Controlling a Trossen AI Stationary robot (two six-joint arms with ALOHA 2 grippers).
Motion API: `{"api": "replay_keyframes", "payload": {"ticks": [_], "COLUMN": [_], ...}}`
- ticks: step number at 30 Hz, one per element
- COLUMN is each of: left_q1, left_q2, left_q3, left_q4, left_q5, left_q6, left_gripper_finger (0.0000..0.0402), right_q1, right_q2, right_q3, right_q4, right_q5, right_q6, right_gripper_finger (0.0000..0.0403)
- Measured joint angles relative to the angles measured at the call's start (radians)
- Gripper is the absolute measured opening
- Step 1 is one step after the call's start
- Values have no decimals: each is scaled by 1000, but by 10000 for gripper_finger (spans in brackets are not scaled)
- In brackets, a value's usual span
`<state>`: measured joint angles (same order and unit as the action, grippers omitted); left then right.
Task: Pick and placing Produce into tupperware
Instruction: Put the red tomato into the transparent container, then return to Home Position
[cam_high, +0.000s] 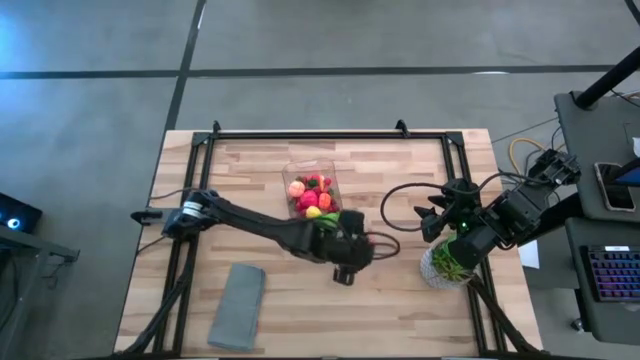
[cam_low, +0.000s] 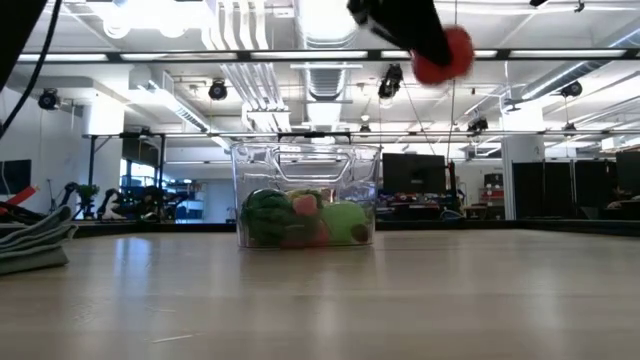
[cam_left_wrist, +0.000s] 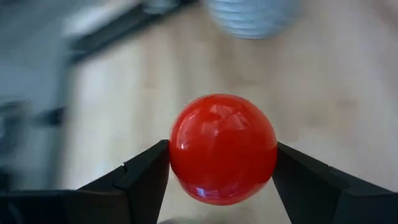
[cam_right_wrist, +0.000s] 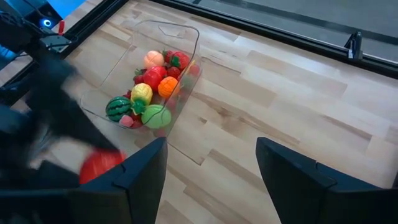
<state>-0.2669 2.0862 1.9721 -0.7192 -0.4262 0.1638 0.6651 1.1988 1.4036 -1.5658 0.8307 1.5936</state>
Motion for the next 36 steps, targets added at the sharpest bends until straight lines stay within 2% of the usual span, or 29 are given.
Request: {"api": "replay_keyframes", "payload": {"ticks": [4,7,11,13,16,18,25,30,36], "left_q1": [17,77,181,230,288,306,286,280,274], "left_q2": [-76,-131,-167,-190,-211,-213,-217,-217,-220], "left_q3": [17,6,-23,-54,-112,-153,-252,-292,-275], "left_q4": [-132,-367,-652,-642,-554,-488,-394,-375,-376], "left_q5": [-258,-283,-257,-208,-46,26,38,40,29], "left_q6": [-22,-239,-560,-600,-603,-603,-603,-602,-604], "left_gripper_finger": [246,246,246,246,247,247,251,284,311], "right_q1": [0,0,0,0,0,0,0,0,0], "right_q2": [0,0,0,0,0,0,0,0,0], "right_q3": [0,0,0,0,0,0,0,0,0], "right_q4": [0,0,1,1,1,0,3,3,3], "right_q5": [0,-4,-21,-22,-22,-22,-60,-71,-71], "right_q6": [-4,-4,-15,-26,-34,-34,-37,-66,-91], "right_gripper_finger": [241,242,239,238,240,243,242,245,240]}}
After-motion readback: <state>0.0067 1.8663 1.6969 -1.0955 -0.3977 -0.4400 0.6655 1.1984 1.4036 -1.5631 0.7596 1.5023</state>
